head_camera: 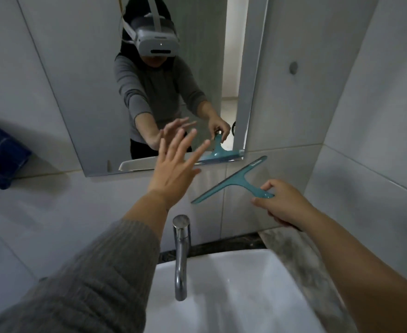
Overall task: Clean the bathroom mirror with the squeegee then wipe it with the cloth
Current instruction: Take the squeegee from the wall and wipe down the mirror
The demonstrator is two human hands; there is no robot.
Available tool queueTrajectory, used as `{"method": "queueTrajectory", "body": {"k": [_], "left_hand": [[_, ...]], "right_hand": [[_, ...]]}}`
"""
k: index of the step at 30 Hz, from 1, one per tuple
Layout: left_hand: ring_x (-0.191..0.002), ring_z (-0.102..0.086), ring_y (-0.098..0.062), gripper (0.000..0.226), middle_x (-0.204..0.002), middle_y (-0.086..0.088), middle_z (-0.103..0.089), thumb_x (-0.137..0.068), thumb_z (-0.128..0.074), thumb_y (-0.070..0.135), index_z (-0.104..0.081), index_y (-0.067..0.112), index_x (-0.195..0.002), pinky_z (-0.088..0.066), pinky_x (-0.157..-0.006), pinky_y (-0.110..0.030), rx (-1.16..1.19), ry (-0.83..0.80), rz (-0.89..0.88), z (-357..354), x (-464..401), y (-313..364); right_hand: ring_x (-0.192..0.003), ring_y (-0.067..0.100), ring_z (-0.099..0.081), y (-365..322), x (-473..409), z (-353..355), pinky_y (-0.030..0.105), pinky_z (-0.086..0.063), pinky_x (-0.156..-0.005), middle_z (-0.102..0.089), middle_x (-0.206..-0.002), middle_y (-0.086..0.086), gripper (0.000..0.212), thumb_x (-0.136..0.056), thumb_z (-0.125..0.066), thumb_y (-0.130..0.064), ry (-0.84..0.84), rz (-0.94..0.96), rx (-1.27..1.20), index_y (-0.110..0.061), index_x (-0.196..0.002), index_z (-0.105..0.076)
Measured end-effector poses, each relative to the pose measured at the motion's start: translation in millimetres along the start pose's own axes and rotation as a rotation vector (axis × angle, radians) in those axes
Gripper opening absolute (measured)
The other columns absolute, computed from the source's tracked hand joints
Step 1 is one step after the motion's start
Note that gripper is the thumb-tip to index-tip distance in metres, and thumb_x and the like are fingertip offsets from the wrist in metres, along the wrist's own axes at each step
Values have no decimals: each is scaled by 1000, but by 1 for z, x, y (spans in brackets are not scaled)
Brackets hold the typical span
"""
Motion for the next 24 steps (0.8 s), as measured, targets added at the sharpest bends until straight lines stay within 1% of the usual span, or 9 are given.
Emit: {"method": "queueTrajectory", "body": {"k": [3,6,10,13,15,17,20,21,24], "left_hand": [[-144,-22,-31,68,-154,-9,-30,-90,-52,38,-17,32,-148,-16,-112,-57,31,-124,-338,-11,-7,63],[-141,-29,-30,56,-151,-8,-37,-94,-30,44,-18,31,-148,-22,-112,-56,40,-163,-541,-11,-10,93],[-137,-36,-31,55,-141,-11,-48,-96,-33,39,-22,30,-149,-16,-114,-52,17,-94,-739,1,-23,110],[-118,-51,-27,63,-120,-9,-56,-92,-50,34,-22,29,-148,-25,-112,-51,14,-1,-854,10,-33,124],[-100,-54,-25,64,-108,-7,-57,-91,-56,32,-26,26,-147,-37,-107,-48,58,72,-816,15,-43,130],[-90,-53,-25,62,-103,-6,-57,-93,-55,31,-27,24,-147,-44,-97,-43,84,122,-702,15,-51,134],[-85,-51,-25,68,-100,-6,-57,-89,-61,27,-27,22,-148,-42,-88,-39,71,155,-480,8,-58,142],[-84,-51,-25,70,-98,-5,-57,-87,-65,27,-29,21,-147,-42,-87,-40,75,168,-404,6,-60,144],[-78,-52,-25,69,-90,-4,-55,-84,-68,28,-37,21,-145,-44,-85,-39,122,193,-192,-1,-71,153]], "right_hand": [[-36,15,-43,-22,13,28,20,-35,-35,-55,-58,7,25,-80,-74,-27,-206,58,179,-20,-93,-54],[-36,14,-43,-43,20,59,19,-36,-34,-55,-61,10,26,-81,-75,-22,-303,121,318,-17,-97,-55],[-45,19,-49,-57,19,101,22,-40,-38,-65,-69,11,29,-71,-83,-28,-322,152,432,-21,-86,-60],[-60,15,-56,-70,14,130,24,-43,-49,-68,-75,-1,35,-60,-87,-43,-229,194,658,-25,-78,-63],[-74,13,-54,-82,8,152,27,-40,-64,-58,-74,-15,41,-57,-83,-57,-60,221,870,-30,-79,-61],[-94,16,-47,-90,-1,170,33,-37,-78,-53,-86,-14,45,-57,-79,-62,83,242,982,-37,-90,-62],[-123,26,-36,-96,-19,187,39,-37,-100,-40,-130,3,52,-64,-79,-54,151,241,560,-38,-111,-63],[-123,27,-41,-98,-28,191,37,-41,-98,-40,-134,6,56,-69,-78,-49,204,254,335,-35,-120,-60],[-89,28,-65,-94,-55,196,40,-60,-70,-59,-114,8,60,-78,-76,-28,482,218,-114,-24,-131,-47]]}}
Point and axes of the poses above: each hand's wrist, its own x-axis away from the middle knuckle, its own z-axis out of the back of the hand, y = z × x, the point moved 8 cm from there along -x, towards the middle knuckle
